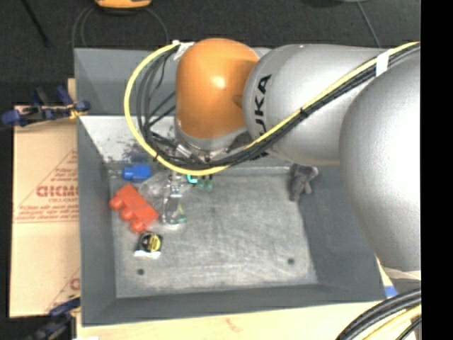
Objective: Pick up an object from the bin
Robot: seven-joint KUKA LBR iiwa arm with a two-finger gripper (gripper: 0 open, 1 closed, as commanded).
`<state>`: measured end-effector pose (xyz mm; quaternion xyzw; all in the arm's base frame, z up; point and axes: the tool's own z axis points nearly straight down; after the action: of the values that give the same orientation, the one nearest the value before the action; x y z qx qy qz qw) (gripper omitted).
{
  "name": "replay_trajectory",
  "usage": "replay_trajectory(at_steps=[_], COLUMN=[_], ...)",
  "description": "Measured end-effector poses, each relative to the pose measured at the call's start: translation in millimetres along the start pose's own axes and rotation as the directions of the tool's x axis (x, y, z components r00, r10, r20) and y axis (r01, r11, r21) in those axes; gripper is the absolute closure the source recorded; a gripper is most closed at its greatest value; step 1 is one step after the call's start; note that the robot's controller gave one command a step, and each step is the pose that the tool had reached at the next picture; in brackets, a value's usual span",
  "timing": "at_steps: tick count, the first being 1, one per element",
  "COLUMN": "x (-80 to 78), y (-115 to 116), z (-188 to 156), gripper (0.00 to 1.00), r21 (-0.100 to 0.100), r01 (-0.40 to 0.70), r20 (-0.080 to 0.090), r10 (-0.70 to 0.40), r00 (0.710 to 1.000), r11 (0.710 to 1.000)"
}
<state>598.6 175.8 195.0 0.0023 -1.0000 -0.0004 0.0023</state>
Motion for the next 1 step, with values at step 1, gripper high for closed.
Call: replay_trajectory(at_steps=[1], x=[21.5], y=[-18.7], z=[79.9], gripper=[0.0], r21=[-0.004], r01=[-0.064], r20=[0.014], r10=[0.064], r00=[0.998], r11=[0.998])
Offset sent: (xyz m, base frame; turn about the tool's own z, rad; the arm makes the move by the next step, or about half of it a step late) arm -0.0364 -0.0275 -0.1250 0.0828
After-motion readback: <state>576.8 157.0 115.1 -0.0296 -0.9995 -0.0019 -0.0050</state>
